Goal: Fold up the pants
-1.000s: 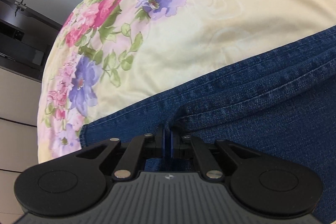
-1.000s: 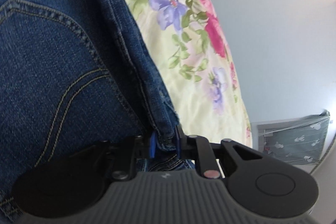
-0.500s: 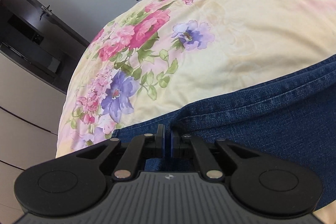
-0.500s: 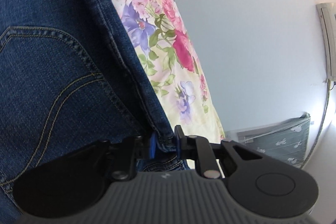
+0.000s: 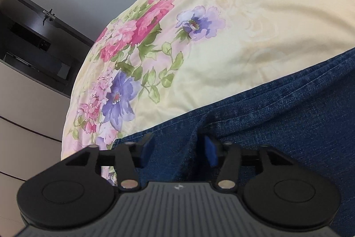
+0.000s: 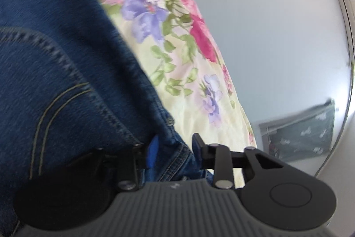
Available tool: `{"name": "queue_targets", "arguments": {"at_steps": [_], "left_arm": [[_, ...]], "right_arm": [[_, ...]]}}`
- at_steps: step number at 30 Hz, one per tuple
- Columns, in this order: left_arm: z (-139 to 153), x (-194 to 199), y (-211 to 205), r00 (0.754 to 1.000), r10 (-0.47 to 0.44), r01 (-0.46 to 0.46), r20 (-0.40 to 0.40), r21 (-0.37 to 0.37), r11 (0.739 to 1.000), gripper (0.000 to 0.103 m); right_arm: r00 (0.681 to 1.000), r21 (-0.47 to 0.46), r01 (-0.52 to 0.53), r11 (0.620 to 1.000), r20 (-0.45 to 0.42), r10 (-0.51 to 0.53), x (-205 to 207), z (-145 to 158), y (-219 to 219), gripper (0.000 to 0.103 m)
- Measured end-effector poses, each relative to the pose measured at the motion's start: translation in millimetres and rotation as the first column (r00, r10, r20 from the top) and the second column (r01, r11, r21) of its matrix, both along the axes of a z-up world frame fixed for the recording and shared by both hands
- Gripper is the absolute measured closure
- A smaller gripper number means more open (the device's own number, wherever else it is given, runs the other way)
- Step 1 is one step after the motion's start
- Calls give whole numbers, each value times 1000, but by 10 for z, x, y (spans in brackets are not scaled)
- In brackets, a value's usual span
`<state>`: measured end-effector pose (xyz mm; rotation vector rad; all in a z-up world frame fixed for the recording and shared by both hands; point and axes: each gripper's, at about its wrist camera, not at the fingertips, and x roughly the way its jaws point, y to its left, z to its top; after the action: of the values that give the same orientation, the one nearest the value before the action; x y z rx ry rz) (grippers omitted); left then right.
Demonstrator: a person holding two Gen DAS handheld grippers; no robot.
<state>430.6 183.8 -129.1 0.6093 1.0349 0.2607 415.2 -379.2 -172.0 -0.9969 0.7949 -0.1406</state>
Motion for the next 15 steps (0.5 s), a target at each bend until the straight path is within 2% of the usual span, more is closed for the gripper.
{"name": "queue_targets", "arguments": {"at_steps": [1, 4, 7, 10, 12, 15], "left_arm": [[56, -27, 13, 1000, -3, 3, 18, -17, 1000, 22], [249, -101, 104, 998, 23, -18, 62, -87, 996, 20], [522, -271, 298, 990, 54, -23, 127, -237, 971, 20], [760, -531, 603, 976, 125, -46, 178, -391, 919, 20], [842, -714, 826, 962, 190, -81, 194, -463, 883, 21], [933, -1025, 1200, 937, 274, -102, 217, -581, 808, 27]], "right_arm": [[1000, 32, 23, 999, 7, -23, 7, 62, -17, 66], [995, 111, 91, 990, 28, -94, -25, 228, -2, 61], [983, 255, 172, 951, 17, -183, -149, 405, 120, 52], [969, 419, 233, 878, -19, -248, -403, 514, 336, 52], [963, 498, 245, 832, -23, -270, -578, 541, 522, 52], [955, 588, 249, 769, -20, -294, -783, 532, 793, 51]]}}
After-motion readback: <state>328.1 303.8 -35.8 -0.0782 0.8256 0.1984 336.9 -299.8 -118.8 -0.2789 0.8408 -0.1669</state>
